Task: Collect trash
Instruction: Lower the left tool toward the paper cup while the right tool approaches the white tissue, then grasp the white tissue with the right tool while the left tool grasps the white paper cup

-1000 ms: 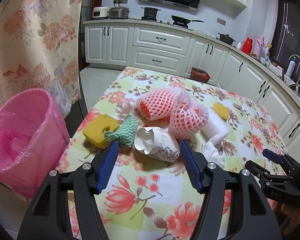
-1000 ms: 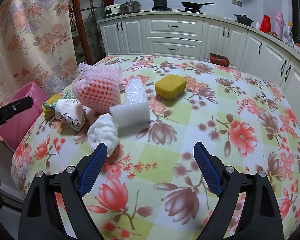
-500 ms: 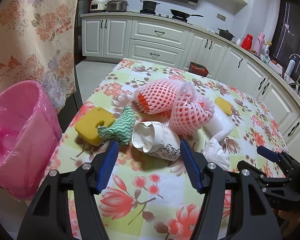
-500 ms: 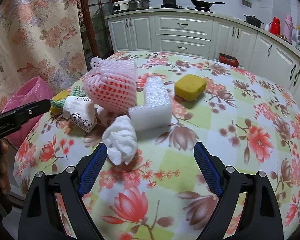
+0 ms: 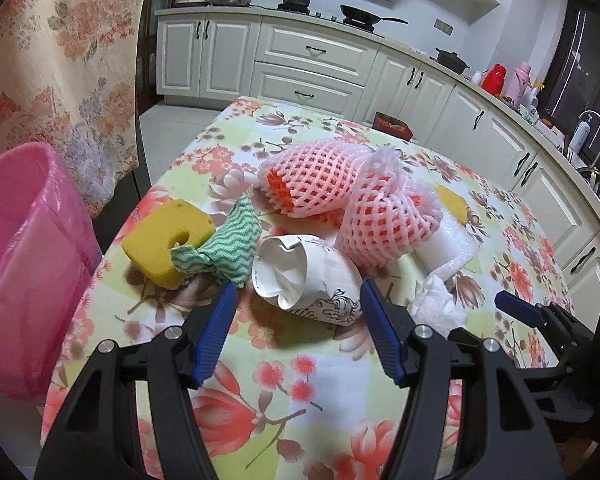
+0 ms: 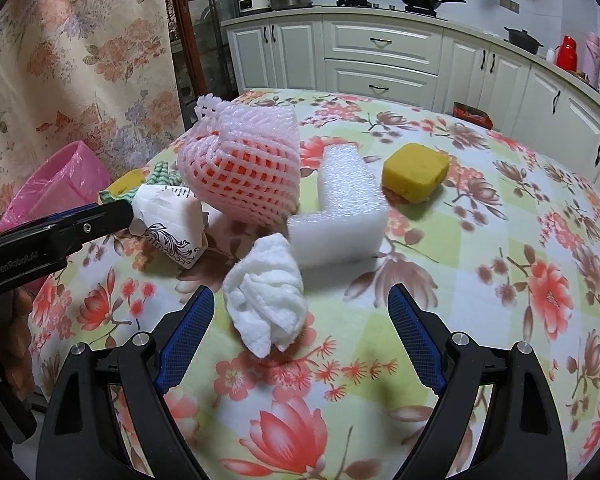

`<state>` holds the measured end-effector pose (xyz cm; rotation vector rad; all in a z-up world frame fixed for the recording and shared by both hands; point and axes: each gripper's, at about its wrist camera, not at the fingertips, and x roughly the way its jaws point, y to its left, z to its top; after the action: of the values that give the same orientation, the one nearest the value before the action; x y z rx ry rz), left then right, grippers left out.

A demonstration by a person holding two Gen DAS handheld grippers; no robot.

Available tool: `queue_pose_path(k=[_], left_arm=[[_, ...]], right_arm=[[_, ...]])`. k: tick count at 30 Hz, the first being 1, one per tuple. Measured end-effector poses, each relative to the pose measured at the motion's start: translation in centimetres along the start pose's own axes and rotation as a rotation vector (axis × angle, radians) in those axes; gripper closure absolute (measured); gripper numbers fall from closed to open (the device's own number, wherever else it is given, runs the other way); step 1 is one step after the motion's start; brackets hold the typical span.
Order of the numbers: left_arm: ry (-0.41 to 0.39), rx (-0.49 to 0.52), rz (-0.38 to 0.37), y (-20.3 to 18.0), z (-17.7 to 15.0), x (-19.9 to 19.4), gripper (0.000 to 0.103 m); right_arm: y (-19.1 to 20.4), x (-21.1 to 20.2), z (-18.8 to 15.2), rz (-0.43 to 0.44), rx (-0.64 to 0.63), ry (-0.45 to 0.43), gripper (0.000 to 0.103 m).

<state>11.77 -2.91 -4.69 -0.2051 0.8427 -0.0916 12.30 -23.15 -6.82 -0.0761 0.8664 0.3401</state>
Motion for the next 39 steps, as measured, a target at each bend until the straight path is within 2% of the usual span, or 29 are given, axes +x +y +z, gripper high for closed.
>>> queue_pose_path(k=[9, 15, 17, 20, 26, 32, 35, 37, 39], left_arm=[[0.046, -0.034, -0.034, 0.5, 0.2, 2.3, 0.041], [0.074, -0.075, -0.071, 0.8, 0.4, 3.7, 0.041], [0.081, -0.09, -0.08, 0.9, 0.5, 4.0, 0.041], [0.087, -0.107, -0.092, 0.9, 0.7, 4.4, 0.041], [0.096, -0.136, -0.107, 1.0, 1.0, 5.0, 0.041], [0.099, -0.141, -0.112, 0.8, 1.1, 5.2, 0.042], [0.095, -0.135, -0.109, 0.6, 1.2, 5.2, 0.044], [0.083, -0.13, -0.109, 0.5, 1.4, 4.9, 0.05], [0.08, -0.121, -0.119, 0.5, 1.6, 4.6, 0.063]], right_arm=[[0.5, 2.0, 0.3, 0.007, -0.013, 0.031, 0.022], [0.4, 3.0, 0.3, 0.034, -0.008, 0.047, 0.037], [0.4, 3.1, 0.3, 0.049, -0.006, 0.049, 0.048], [0.6, 3.1, 0.4, 0.068, -0.014, 0.047, 0.057], [0.6, 2.8, 0.3, 0.079, -0.013, 0.04, 0.063], [-0.3, 2.1, 0.6, 0.067, 0.004, 0.024, 0.064], [-0.5, 1.8, 0.5, 0.063, 0.008, 0.018, 0.064], [-0.5, 1.6, 0.5, 0.063, 0.011, 0.015, 0.065], [-0.5, 1.5, 0.6, 0.063, 0.011, 0.011, 0.065]])
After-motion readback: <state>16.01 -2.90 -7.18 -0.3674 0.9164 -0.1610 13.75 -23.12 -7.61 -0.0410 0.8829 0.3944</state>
